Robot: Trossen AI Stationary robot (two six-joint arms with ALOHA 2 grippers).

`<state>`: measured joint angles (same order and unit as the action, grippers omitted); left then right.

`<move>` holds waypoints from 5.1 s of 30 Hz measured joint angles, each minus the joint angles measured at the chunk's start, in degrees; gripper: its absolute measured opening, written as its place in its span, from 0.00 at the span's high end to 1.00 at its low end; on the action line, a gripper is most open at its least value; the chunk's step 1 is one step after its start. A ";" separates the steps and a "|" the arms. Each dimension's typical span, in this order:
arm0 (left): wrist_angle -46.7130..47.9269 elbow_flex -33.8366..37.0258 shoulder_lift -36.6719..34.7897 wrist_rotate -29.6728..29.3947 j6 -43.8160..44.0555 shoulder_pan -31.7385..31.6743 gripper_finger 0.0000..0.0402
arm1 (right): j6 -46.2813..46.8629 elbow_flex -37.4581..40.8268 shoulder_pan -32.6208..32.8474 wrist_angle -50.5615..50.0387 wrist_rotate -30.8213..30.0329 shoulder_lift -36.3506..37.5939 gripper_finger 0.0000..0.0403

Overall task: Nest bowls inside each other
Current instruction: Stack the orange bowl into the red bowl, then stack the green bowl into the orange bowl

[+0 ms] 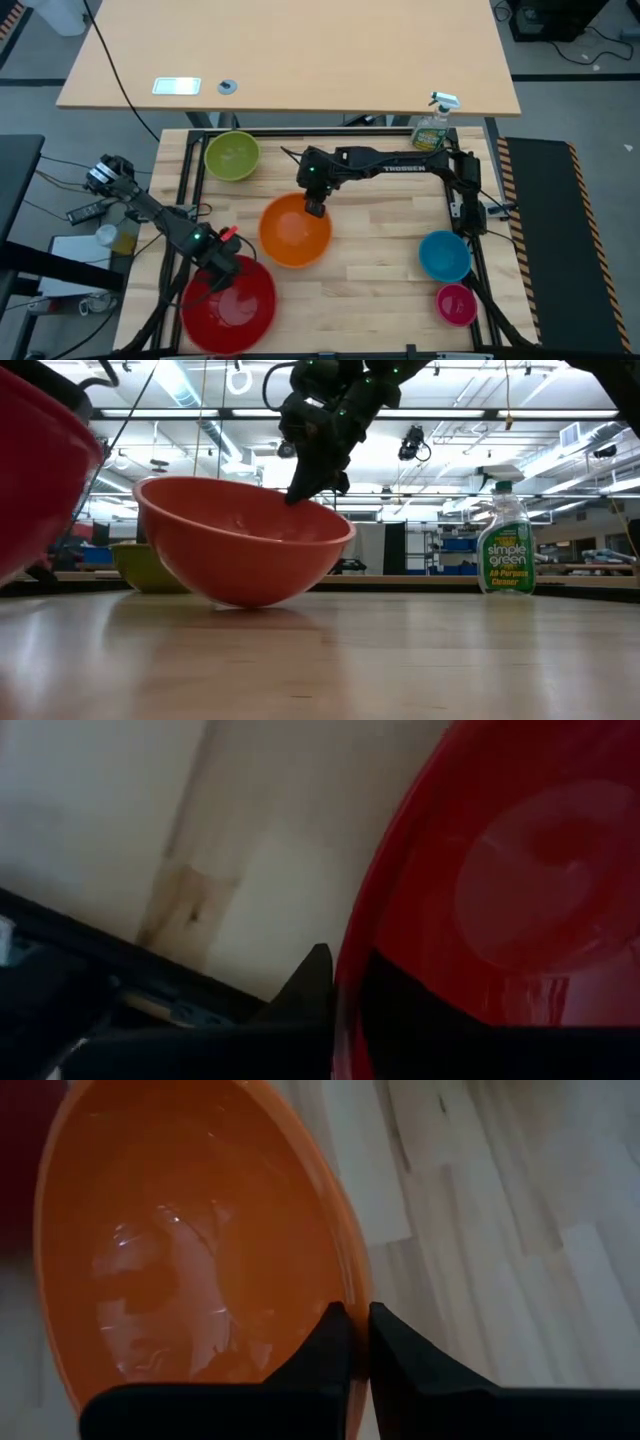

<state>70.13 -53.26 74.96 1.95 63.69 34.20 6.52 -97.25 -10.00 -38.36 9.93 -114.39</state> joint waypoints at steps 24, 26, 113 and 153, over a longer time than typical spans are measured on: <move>-0.70 0.14 -0.44 -5.91 6.72 -4.79 0.84 | -1.96 0.00 -6.88 -6.25 9.53 9.72 0.93; -0.83 0.14 -0.44 -6.93 8.23 -4.79 0.82 | -1.34 0.00 -7.19 -6.13 12.70 10.41 0.93; -25.04 -12.03 -34.46 -20.73 -21.47 -5.68 0.57 | 17.80 0.00 16.35 31.10 -3.57 -8.39 0.84; 4.08 -11.92 -11.26 -18.03 -43.36 -40.42 0.57 | 8.27 -0.09 7.34 17.53 -4.03 3.96 0.73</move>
<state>74.21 -65.19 63.70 -16.07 20.33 -6.22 14.78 -97.34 -2.66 -20.82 5.90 -110.43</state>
